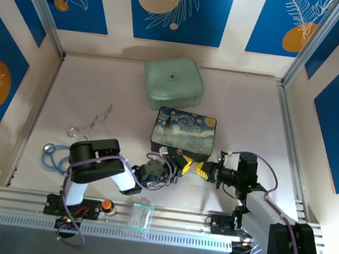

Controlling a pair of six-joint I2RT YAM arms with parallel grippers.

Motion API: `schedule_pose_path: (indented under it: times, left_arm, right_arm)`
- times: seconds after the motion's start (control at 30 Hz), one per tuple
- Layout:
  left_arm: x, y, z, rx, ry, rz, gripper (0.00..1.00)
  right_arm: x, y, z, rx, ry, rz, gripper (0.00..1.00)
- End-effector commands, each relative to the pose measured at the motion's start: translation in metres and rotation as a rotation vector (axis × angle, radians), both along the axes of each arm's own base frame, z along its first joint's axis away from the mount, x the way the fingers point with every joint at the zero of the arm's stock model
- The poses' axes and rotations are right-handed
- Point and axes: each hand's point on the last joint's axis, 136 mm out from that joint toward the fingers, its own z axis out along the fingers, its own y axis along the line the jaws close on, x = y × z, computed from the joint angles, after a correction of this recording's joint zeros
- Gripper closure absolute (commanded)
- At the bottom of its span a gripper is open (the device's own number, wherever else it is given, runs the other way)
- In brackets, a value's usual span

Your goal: Unlock the padlock with the key

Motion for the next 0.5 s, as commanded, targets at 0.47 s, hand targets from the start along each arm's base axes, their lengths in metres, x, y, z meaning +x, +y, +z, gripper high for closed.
schedule_pose_path:
  times: [0.47]
  left_arm:
    - [-0.005,-0.014,0.040,-0.110,-0.075,-0.049,1.00]
  right_arm:
    - [0.005,0.006,0.008,0.018,-0.033,0.021,1.00]
